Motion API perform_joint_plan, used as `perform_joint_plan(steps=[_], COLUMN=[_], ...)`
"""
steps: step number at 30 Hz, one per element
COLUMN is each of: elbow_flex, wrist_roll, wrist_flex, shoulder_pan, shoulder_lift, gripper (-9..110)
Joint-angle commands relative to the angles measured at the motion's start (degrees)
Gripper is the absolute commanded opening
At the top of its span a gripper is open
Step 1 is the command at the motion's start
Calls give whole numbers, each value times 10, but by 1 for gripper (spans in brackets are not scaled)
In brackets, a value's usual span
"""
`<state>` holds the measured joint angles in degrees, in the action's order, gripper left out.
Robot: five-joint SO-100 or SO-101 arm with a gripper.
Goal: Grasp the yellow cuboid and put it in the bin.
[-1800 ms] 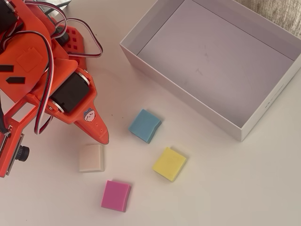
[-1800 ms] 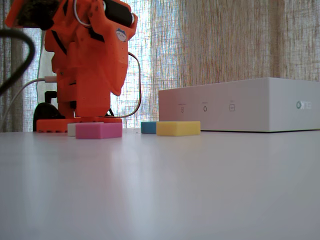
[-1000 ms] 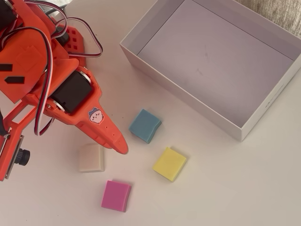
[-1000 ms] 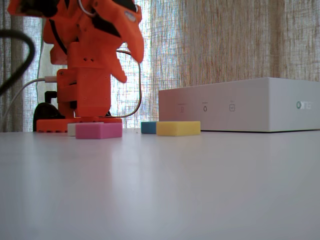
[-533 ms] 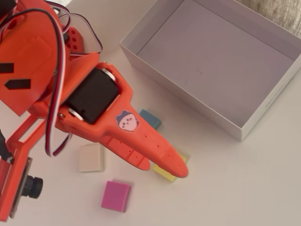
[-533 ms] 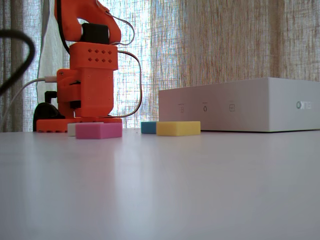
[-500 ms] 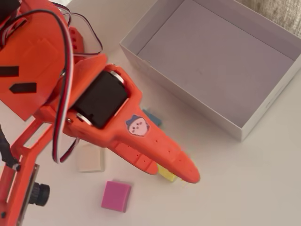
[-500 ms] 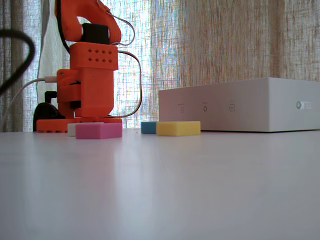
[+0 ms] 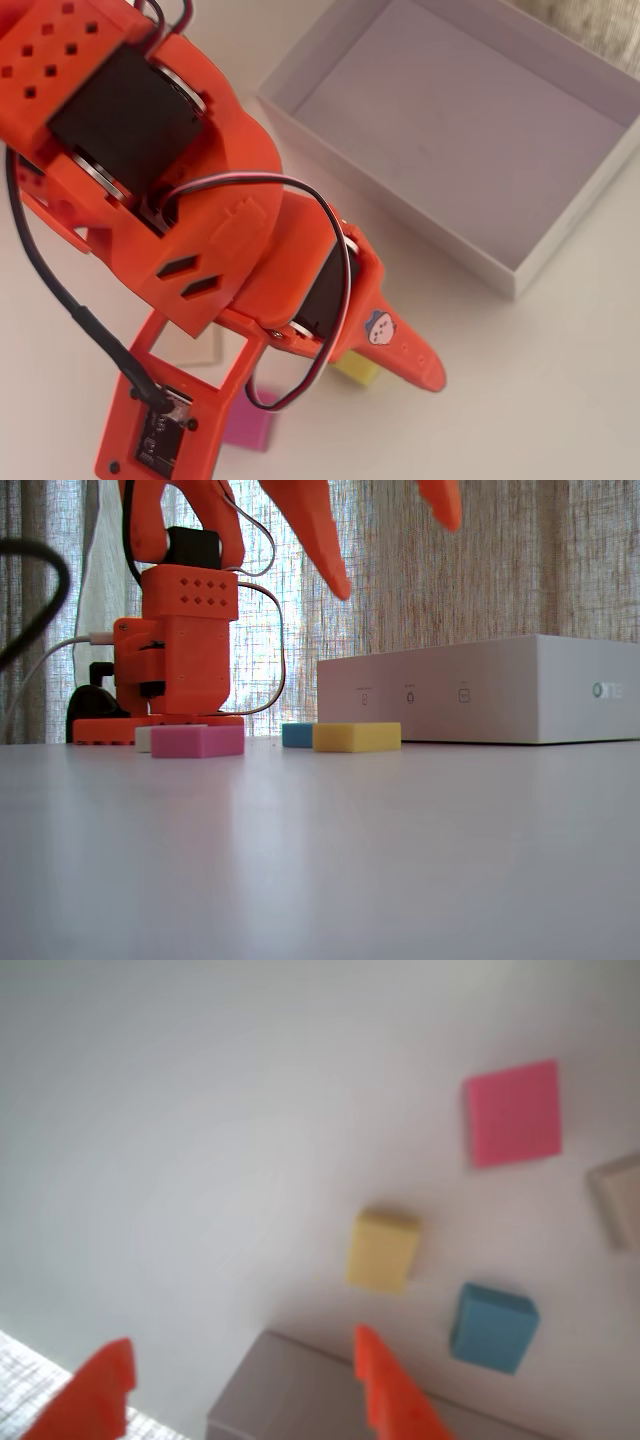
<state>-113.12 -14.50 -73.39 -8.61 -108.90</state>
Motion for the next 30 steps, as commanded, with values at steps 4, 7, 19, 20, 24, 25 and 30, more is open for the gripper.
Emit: perform_joint_plan(steps=[4,7,19,20,24,25,30], elbow_flex=[-81,-101,-123,-122,-120,-119,-116], wrist_roll=[-22,-19,-12,-10,3,5,24], wrist_flex=[64,74,123,128,135,138,152], shoulder_pan=[4,0,4,4,-1,-4,-11], shoulder_lift=[2,5,68,73,96,100,116], gripper=[28,28,28,28,28,28,28])
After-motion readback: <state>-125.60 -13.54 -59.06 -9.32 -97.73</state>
